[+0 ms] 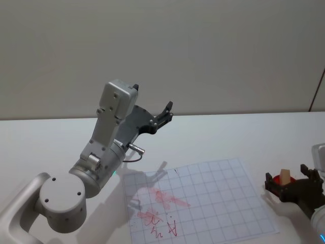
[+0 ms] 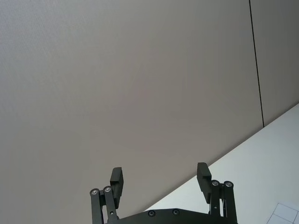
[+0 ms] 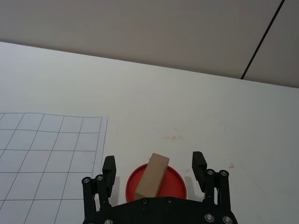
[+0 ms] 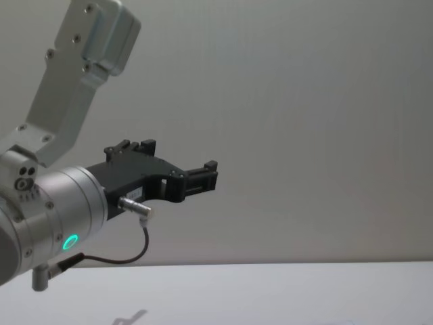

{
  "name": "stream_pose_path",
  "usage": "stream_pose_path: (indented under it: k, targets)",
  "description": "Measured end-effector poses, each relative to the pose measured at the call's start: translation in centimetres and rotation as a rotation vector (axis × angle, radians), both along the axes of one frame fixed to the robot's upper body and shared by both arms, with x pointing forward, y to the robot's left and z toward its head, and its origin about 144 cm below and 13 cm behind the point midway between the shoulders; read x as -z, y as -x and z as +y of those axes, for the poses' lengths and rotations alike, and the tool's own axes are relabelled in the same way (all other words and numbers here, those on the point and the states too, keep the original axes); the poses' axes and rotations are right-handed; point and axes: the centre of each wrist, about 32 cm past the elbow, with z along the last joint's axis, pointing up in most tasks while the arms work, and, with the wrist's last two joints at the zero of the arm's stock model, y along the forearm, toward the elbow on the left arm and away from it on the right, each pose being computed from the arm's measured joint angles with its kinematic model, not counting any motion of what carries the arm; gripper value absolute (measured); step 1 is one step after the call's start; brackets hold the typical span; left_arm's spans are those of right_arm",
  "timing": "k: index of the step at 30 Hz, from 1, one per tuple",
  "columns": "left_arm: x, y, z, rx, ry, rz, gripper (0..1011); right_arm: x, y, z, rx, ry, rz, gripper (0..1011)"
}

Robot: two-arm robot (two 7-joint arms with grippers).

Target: Use the one hand to pick up the stamp and affix it onto the A4 paper.

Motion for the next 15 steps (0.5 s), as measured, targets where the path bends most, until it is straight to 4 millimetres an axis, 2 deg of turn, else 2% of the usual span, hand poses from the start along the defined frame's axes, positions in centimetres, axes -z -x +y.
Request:
stream_pose_path:
  k: [12, 15]
  targets:
    - [0.00, 0.00, 0.00, 0.000, 0.000, 0.000, 1001, 0.28, 0.33, 0.01, 0.015, 0.003, 0.022, 1000]
    - [0.00, 0.00, 0.00, 0.000, 0.000, 0.000, 1001, 0.32, 0.37, 0.01, 0.016, 0.003, 0.025, 960]
